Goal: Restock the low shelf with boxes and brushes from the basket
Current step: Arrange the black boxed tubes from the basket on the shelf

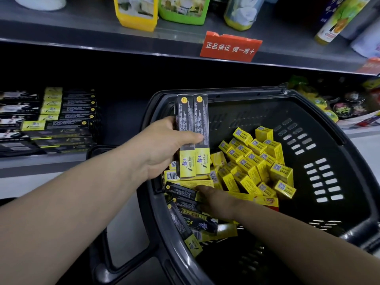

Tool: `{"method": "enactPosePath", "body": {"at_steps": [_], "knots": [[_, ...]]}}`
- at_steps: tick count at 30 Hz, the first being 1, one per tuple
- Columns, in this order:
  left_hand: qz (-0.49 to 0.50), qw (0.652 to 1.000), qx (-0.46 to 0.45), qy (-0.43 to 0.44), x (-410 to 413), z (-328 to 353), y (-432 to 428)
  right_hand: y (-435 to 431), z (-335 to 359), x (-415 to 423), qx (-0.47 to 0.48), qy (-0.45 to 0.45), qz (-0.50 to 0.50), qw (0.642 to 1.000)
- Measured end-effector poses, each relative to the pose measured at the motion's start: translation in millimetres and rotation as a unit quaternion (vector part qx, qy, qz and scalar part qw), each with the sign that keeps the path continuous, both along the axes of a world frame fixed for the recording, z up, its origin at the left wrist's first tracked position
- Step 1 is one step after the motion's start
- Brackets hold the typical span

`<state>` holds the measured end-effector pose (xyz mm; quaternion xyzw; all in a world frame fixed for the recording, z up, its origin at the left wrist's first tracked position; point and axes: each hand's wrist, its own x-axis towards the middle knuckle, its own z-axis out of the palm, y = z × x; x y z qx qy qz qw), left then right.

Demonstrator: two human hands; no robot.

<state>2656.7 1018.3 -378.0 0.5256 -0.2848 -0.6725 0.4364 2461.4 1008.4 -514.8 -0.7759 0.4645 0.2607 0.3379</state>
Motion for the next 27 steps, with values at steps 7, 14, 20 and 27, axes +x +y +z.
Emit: {"method": "enactPosePath", "body": {"at_steps": [7, 14, 20, 27], "knots": [[-0.013, 0.999, 0.02, 0.029, 1.4, 0.7, -1.5, -2.0, 22.1, 7.3, -0.077, 0.041, 0.043, 0.995], [0.019, 0.998, 0.021, 0.063, 3.9, 5.6, -2.9, -22.6, 106.7, 9.8, -0.008, -0.37, -0.447, 0.814], [0.039, 0.995, 0.002, 0.088, 11.1, 9.7, 0.5, -5.6, 159.4, 33.0, -0.065, -0.41, -0.307, 0.856], [0.054, 0.995, -0.023, 0.081, 52.8, 12.5, 15.1, -19.5, 177.0, 79.6, -0.055, -0.436, -0.262, 0.859]]}}
